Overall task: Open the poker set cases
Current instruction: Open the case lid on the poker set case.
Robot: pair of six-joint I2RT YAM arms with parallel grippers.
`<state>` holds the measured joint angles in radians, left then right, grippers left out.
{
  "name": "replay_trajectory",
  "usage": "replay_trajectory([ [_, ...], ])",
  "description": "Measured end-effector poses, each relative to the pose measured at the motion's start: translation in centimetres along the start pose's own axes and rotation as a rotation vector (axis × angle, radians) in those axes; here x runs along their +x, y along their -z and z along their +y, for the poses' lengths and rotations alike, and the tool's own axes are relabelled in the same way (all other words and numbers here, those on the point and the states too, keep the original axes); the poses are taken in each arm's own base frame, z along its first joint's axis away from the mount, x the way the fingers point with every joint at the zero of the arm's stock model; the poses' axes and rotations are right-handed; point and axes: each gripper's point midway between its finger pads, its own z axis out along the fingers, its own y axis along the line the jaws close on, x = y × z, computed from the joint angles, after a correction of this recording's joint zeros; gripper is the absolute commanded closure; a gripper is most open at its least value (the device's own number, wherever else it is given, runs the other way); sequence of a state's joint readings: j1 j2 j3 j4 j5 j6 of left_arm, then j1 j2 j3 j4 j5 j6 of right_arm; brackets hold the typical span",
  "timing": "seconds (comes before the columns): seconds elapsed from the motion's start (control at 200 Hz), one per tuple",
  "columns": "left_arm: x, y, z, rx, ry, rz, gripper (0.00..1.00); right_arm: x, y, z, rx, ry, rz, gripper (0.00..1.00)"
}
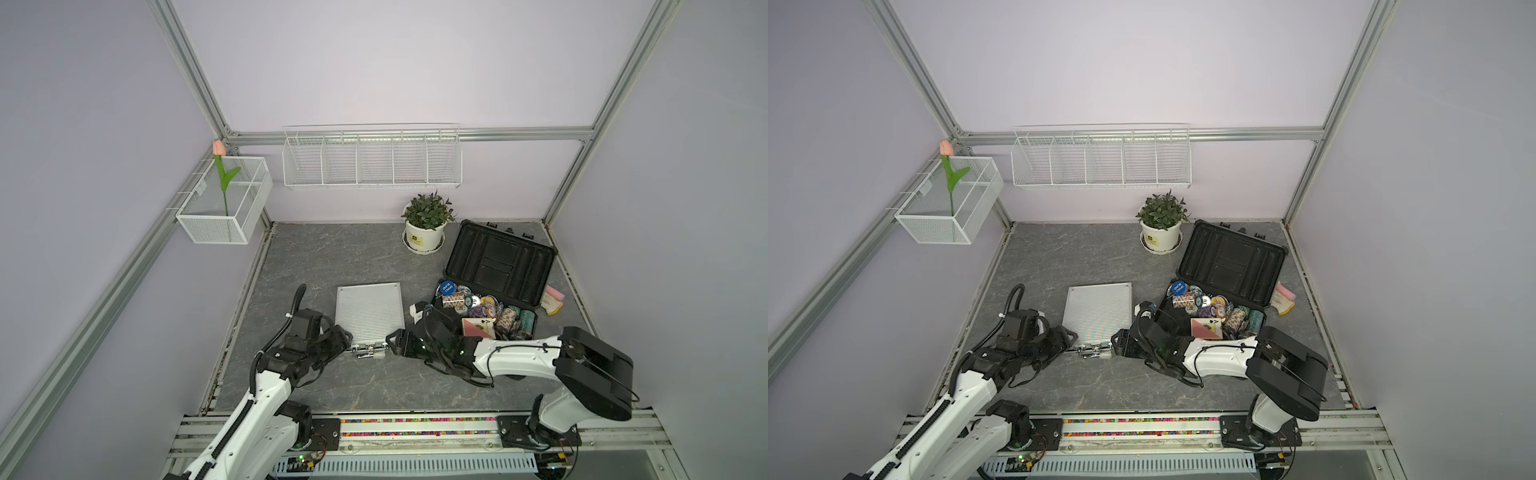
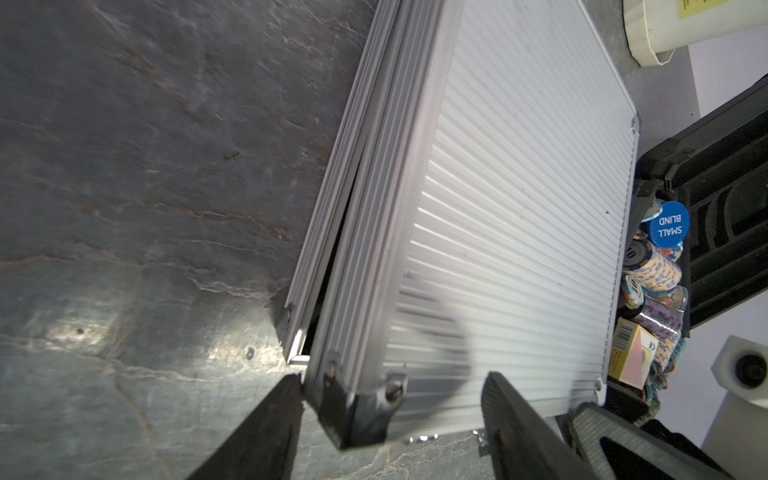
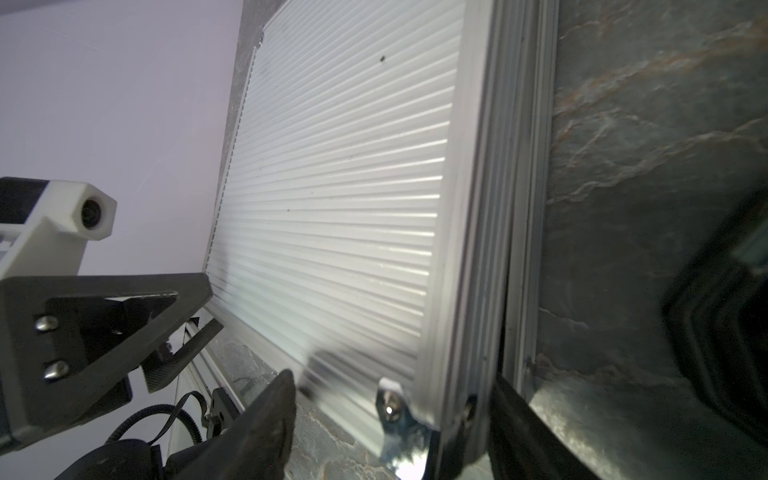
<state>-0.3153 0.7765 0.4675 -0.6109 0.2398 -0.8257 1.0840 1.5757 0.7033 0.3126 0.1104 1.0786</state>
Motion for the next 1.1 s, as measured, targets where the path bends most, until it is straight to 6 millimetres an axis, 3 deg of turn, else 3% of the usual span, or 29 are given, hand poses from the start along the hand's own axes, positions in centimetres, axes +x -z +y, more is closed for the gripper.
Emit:
replay_trajectory([
  [0.835, -1.0, 0.0, -0.3, -0.024, -0.037, -0.025, 0.27, -0.7, 0.5, 0.9, -0.190, -0.215, -0.063, 0.34],
  [1.1, -2.0, 1.1, -1.3, -0.012, -0.084, -0.061, 0.19, -1.4, 0.8, 1.7, -0.238, -0.229, -0.084, 0.35],
])
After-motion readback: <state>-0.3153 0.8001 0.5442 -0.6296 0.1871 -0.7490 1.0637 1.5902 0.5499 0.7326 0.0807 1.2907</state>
